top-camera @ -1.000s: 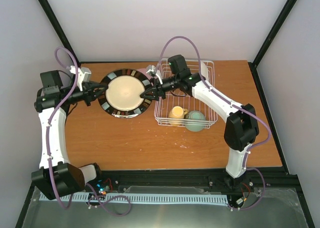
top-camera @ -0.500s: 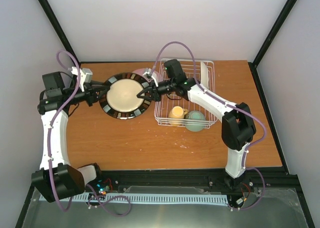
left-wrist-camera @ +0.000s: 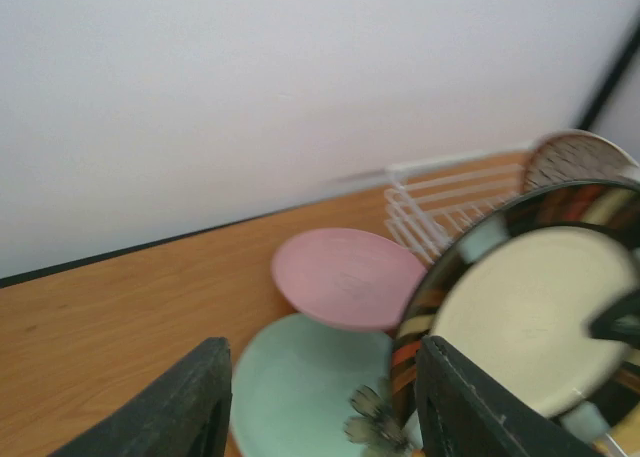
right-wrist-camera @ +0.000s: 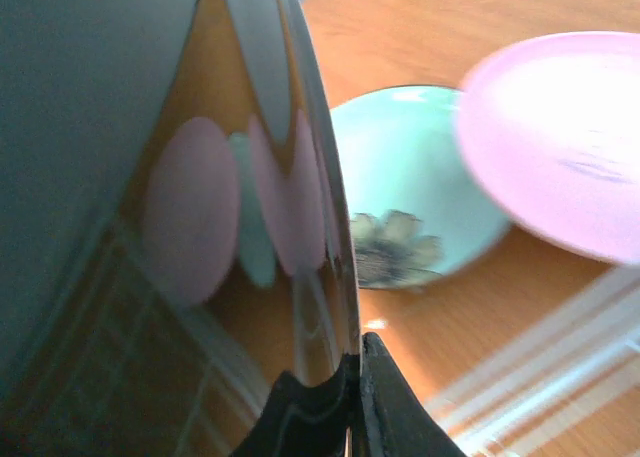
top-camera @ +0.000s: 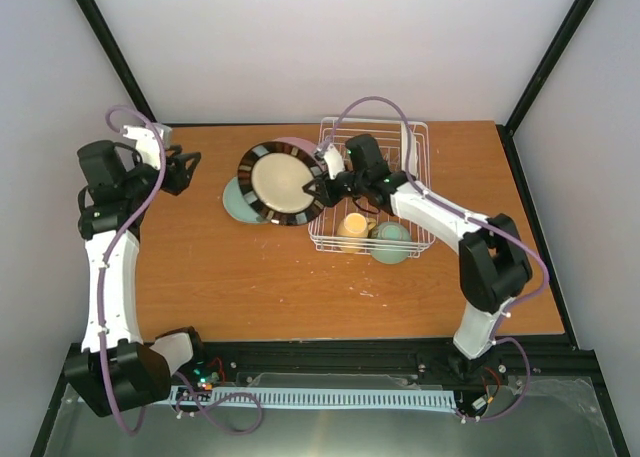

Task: Load the mixed dishes into the dish rack

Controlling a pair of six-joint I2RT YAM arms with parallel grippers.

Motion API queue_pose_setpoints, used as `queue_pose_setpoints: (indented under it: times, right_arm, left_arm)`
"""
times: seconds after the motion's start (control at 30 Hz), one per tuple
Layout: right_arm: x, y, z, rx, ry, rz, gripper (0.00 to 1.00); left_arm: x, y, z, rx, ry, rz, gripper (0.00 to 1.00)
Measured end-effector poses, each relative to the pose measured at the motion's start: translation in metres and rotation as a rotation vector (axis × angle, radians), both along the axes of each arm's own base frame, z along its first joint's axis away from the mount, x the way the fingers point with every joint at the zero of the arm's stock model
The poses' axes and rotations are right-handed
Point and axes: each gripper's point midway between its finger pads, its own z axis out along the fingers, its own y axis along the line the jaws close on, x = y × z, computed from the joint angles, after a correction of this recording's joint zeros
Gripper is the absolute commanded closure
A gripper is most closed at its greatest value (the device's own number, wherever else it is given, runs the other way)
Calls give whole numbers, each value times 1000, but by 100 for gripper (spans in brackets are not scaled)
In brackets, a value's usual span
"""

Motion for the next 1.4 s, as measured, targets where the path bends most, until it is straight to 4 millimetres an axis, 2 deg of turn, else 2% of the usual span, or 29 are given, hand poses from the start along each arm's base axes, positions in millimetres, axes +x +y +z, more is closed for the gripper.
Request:
queue_pose_setpoints:
  times: [0.13,0.33,0.43,0.5,0.6,0.7,0.9,1.23,1.4]
  right_arm:
    - [12,-38,12,-70,-75,-229,97]
    - [24,-116,78,-74,-247,-655,97]
    - [27,-149,100,-52,-283,-839,97]
    - [31,-168,105,-47,-280,-963,97]
    - [33,-188,92,-82,-240,-1095,97]
    - [32,-201,70,-137,-187,-1191,97]
    - [30,-214,33,-251,-128,-1304,97]
    - [45,-217,30,-315,-179,-1418,97]
    - [52,-215,19,-364,-195,-1434,97]
  left_arm:
    - [11,29,8,9,-49,208,54]
    - [21,64,18,8,-82,436,58]
    - [25,75,16,11,-71,509,59]
    - [31,80,12,15,-56,541,63]
    - [42,81,1,24,-20,571,64]
    - [50,79,-14,43,24,593,64]
    - [56,71,-34,78,82,608,64]
    - [56,73,-42,102,105,622,63]
    - [56,73,-42,104,106,626,63]
